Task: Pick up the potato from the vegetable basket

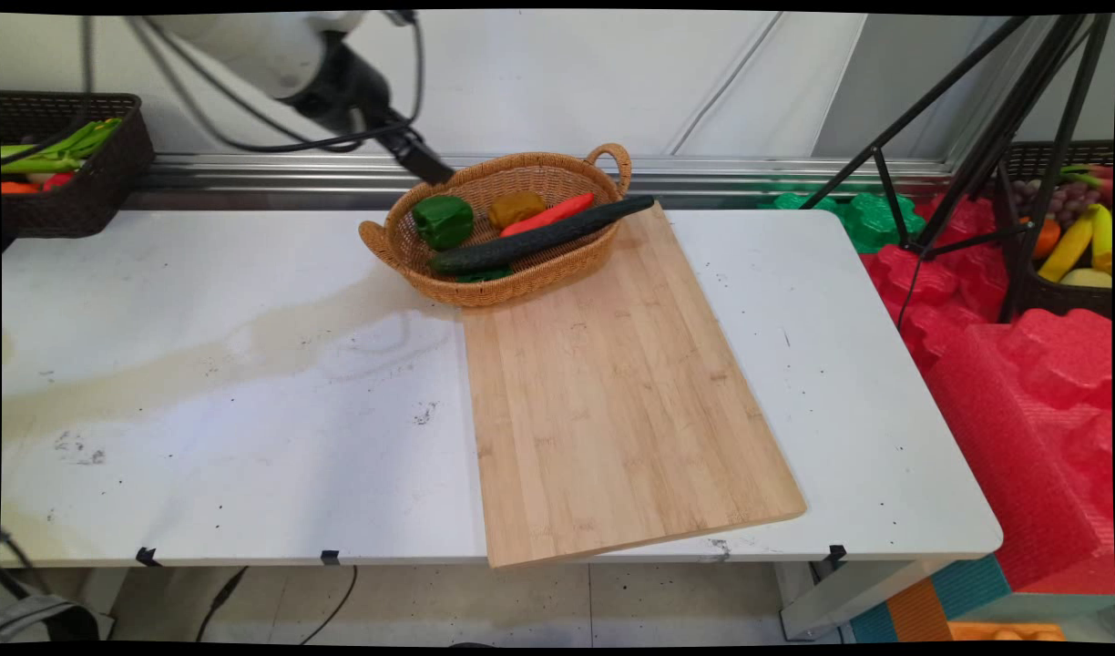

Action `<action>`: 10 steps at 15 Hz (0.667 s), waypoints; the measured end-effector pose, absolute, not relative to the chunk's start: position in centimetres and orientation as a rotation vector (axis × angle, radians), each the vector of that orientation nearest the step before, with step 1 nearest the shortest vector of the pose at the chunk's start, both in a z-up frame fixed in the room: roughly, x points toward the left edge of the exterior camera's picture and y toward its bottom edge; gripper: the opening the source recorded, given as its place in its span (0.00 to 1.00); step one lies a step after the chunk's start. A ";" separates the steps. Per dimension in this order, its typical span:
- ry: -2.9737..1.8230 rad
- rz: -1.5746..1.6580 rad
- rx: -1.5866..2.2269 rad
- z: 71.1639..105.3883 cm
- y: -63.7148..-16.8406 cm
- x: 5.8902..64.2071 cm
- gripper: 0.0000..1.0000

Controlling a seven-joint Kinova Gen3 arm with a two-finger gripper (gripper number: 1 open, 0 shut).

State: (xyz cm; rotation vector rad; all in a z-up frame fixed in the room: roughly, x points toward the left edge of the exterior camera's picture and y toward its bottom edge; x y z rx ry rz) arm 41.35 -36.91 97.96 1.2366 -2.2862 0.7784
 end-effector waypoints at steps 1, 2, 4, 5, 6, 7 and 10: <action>-2.285 0.780 1.240 97.7 -38.2 40.9 1.00; -2.285 0.779 1.241 97.4 -39.2 40.6 1.00; -2.292 0.775 1.245 96.5 -42.1 39.9 1.00; -2.298 0.768 1.248 95.9 -43.4 39.6 1.00; -2.304 0.758 1.252 95.2 -44.8 39.3 1.00; -2.312 0.747 1.257 94.5 -46.2 39.1 1.00; -2.336 0.715 1.268 92.5 -49.3 38.6 1.00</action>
